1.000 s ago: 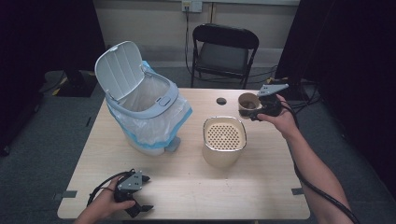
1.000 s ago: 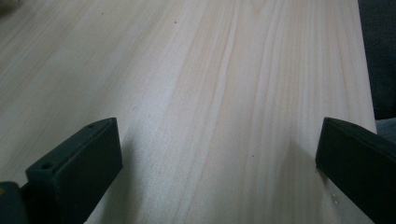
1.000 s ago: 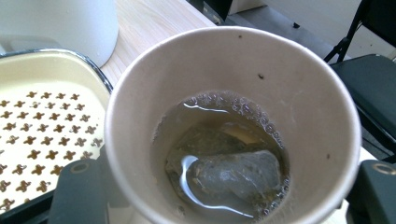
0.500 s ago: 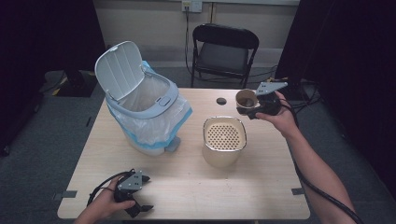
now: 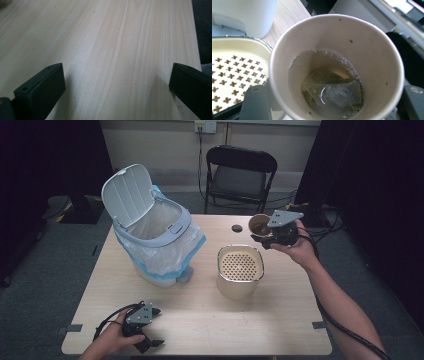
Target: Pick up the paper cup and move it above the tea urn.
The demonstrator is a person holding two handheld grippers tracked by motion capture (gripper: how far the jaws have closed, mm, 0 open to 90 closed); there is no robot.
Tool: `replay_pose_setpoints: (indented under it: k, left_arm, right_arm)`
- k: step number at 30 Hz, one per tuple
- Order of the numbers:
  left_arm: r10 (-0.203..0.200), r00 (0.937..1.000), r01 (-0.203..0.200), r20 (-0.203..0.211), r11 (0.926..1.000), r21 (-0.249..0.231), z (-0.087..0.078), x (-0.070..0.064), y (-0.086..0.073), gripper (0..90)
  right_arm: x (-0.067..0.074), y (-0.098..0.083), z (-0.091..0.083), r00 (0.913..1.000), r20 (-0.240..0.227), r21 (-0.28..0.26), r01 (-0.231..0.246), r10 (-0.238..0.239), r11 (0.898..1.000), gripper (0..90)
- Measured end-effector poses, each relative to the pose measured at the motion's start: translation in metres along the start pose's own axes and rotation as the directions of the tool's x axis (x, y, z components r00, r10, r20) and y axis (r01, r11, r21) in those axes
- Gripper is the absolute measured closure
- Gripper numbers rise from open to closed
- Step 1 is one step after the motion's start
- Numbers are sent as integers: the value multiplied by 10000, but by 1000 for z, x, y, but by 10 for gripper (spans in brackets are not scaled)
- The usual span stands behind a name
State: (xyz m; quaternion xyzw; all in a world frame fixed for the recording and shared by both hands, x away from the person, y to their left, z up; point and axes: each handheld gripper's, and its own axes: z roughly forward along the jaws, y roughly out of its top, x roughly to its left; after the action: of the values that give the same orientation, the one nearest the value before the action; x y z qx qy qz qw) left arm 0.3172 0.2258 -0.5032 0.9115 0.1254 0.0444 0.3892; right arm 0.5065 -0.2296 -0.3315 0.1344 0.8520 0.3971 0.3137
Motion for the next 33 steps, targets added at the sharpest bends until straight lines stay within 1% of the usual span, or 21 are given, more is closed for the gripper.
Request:
replay_pose_setpoints:
  k: [1, 4, 5, 7, 11, 12, 13, 15, 16, 19, 20, 21, 22, 23, 24, 26, 27, 28, 29, 31, 33]
  left_arm:
    - [-8, 10000, 8, -5, 10000, 37, 0, 0, 0, 0]
    - [11, 10000, -11, -4, 10000, 13, 0, 0, 0, 0]
    - [-4, 10000, 4, -5, 10000, 49, 0, 0, 0, 0]
    - [-4, 10000, 4, -2, 10000, 28, 0, 0, 0, 0]
    - [-7, 10000, 7, 5, 10000, 7, 0, 0, 0, 0]
    - [-1, 10000, 1, -1, 10000, 44, 0, 0, 0, 0]
    - [-2, 10000, 2, -3, 10000, 43, 0, 0, 0, 0]
    - [10, 10000, -10, -3, 10000, 49, 0, 0, 0, 0]
    - [0, 10000, 0, -3, 10000, 39, 0, 0, 0, 0]
    - [-6, 10000, 6, -1, 10000, 22, 0, 0, 0, 0]
    - [-2, 10000, 2, -4, 10000, 41, 0, 0, 0, 0]
    - [-2, 10000, 2, -3, 10000, 40, 0, 0, 0, 0]
    - [2, 10000, -2, -5, 10000, 40, 0, 0, 0, 0]
    - [7, 10000, -7, -4, 10000, 45, 0, 0, 0, 0]
    - [-2, 10000, 2, -3, 10000, 37, 0, 0, 0, 0]
    - [8, 10000, -8, -3, 10000, 43, 0, 0, 0, 0]
    - [0, 10000, 0, -2, 10000, 38, 0, 0, 0, 0]
    - [-3, 10000, 3, -4, 10000, 37, 0, 0, 0, 0]
    - [1, 10000, -1, -4, 10000, 41, 0, 0, 0, 0]
    - [2, 10000, -2, -3, 10000, 38, 0, 0, 0, 0]
    - [-6, 10000, 6, 2, 10000, 3, 0, 0, 0, 0]
  right_arm:
    - [1, 0, -1, 9999, 75, 8, 94, -94, 10000, 290]
    - [6, 1, -3, 9967, 406, 172, 695, -702, 9974, 292]
    - [8, 2, -3, 9936, 540, 290, 982, -997, 9947, 292]
    - [12, 3, -4, 9877, 736, 389, 1356, -1382, 9900, 295]
    - [21, 6, -6, 9688, 1037, 595, 2197, -2249, 9738, 297]
    - [23, 6, -6, 9668, 1010, 605, 2293, -2345, 9715, 298]
    - [25, 7, -6, 9601, 1073, 702, 2518, -2582, 9652, 298]
    - [31, 9, -5, 9338, 1185, 1144, 3248, -3375, 9388, 298]
    - [34, 9, -4, 9187, 1173, 1318, 3621, -3773, 9228, 298]
    - [41, 10, -2, 8795, 1209, 1689, 4386, -4602, 8826, 300]
    - [44, 10, -1, 8614, 1265, 1840, 4669, -4919, 8649, 301]
    - [47, 10, 0, 8357, 1353, 2066, 5017, -5323, 8400, 301]
    - [50, 11, 0, 8076, 1419, 2261, 5365, -5724, 8131, 303]
    - [52, 11, 1, 7863, 1444, 2407, 5609, -6007, 7921, 304]
    - [55, 11, 1, 7710, 1475, 2497, 5770, -6195, 7776, 304]
    - [58, 12, 2, 7476, 1496, 2622, 6009, -6470, 7550, 305]
    - [59, 12, 2, 7343, 1558, 2750, 6102, -6607, 7430, 306]
    - [61, 13, 2, 7060, 1597, 2909, 6343, -6900, 7163, 307]
    - [63, 13, 2, 6888, 1690, 3067, 6430, -7050, 7018, 308]
    - [66, 14, 1, 6476, 1815, 3209, 6723, -7400, 6671, 311]
    - [69, 16, 0, 6101, 2047, 3385, 6896, -7654, 6402, 314]
